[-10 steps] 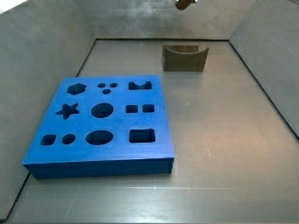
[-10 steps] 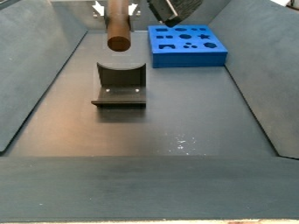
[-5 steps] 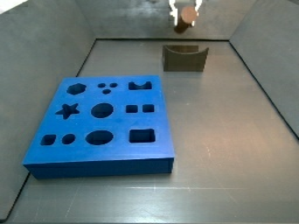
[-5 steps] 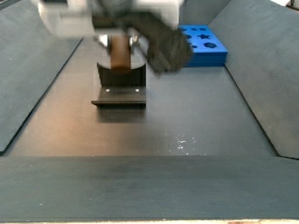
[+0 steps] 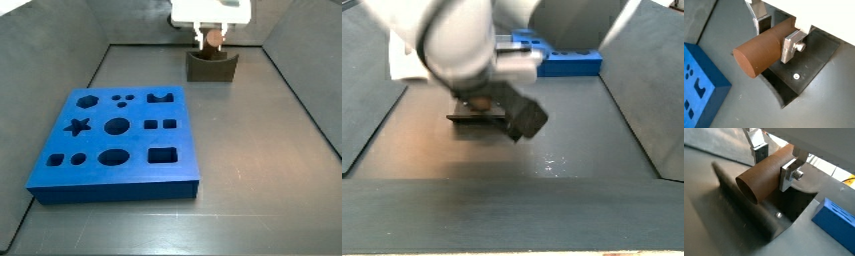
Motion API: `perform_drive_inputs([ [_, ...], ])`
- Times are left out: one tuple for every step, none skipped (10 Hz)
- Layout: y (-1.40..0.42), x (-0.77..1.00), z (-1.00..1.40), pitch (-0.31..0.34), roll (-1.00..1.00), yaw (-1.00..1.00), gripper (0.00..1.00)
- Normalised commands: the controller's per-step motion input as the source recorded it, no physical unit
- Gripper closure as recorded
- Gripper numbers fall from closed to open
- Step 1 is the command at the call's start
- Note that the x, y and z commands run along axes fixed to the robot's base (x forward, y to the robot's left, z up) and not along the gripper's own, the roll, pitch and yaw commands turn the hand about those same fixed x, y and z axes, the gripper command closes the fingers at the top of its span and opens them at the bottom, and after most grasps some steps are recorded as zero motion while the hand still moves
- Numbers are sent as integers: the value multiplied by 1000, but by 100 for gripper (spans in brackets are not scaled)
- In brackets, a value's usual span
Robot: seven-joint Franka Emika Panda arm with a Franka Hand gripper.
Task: Pick up the round object. Move up. Place the round object on the fixture. Regrasp the round object. Move to above the board. Insert the round object.
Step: Place the round object on the fixture, then regrasp the round object.
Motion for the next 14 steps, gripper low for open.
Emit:
perform_drive_inputs([
  [86,125,-475,114,-808,-182,100],
  [97,115,-381,90,-656,-174,100],
  [141,84,-287,27,-438,-164,100],
  [154,73,-263,-17,-337,-153,100],
  [0,0,0,0,0,0,0],
  [0,0,1000,-21,52,19,0],
  [3,-6,1000,-16,56,22,0],
  [1,-31,1000,10,84,37,0],
  [-6,-36,1000,32,100,36,0],
  [-8,-38,1000,52,105,34,0],
  [-3,-44,909,93,93,26,0],
  [-1,-43,799,110,87,20,0],
  [3,-37,578,137,80,1,0],
  [4,-33,469,145,76,-5,0],
])
